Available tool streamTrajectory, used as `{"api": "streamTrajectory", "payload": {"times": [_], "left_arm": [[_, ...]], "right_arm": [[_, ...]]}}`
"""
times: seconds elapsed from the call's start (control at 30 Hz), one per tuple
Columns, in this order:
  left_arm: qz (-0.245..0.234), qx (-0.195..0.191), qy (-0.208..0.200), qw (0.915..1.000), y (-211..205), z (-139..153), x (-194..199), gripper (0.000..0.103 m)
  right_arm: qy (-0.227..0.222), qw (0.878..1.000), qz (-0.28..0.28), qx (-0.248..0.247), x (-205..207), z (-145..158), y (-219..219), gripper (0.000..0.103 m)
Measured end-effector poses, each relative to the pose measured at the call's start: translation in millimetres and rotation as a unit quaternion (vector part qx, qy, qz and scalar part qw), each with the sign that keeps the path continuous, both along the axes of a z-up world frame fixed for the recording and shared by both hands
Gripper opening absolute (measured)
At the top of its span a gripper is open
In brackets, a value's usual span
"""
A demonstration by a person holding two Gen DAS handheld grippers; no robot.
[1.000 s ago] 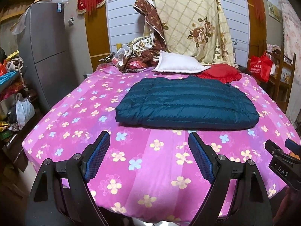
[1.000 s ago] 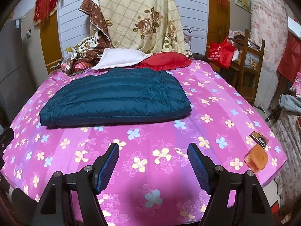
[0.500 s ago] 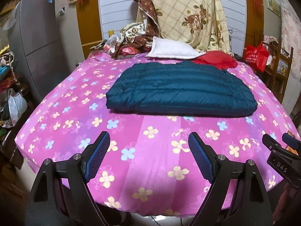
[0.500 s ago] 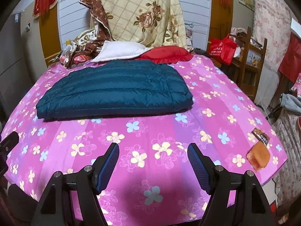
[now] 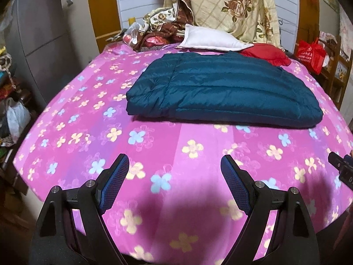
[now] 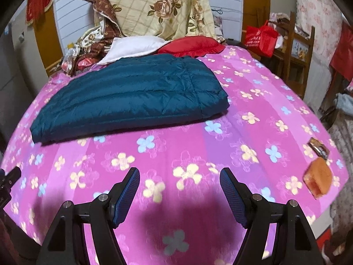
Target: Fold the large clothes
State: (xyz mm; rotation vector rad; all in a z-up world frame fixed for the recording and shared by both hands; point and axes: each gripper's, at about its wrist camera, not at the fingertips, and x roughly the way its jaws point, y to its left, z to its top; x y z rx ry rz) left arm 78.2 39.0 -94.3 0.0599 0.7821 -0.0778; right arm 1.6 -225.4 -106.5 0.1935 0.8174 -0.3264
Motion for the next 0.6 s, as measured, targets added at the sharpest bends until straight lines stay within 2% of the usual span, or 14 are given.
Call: {"api": "streamTrajectory", "payload": {"times": [0.1,0.23,0.3,0.33,0.43,0.5,0.6], "left_arm": [[0.0,-0.035,0.003,0.9994,23.4,3.7,31.3,0.085],[-0.005,-0.077,0.03,0.9966,57.5,6.0,100.7,0.085],[-0.007,-0.109,0.039,0.9933,76.0,4.4,137.7,0.085],[-0.006,-0.121,0.044,0.9917,82.4,2.7,151.8,0.085],[-0.028,-0.165,0.07,0.9834,95.4,-6.6,200.1,0.085],[-0.047,-0.191,0.092,0.9761,96.8,-15.4,227.1,0.085],[-0.083,-0.244,0.136,0.9567,93.3,-33.7,266.5,0.085]], "right_arm": [[-0.017,0.999,0.003,0.042,17.2,5.1,-28.5,0.073],[-0.036,0.996,-0.002,0.082,49.8,16.9,-75.1,0.073],[-0.028,0.995,-0.001,0.098,77.1,17.2,-102.9,0.081],[-0.025,0.994,-0.003,0.105,86.8,15.7,-112.6,0.081],[-0.005,0.987,-0.003,0.162,127.4,4.0,-151.6,0.081],[0.002,0.975,-0.011,0.222,155.2,-11.2,-180.6,0.081],[0.017,0.96,0.002,0.278,190.5,-34.3,-203.2,0.081]]}}
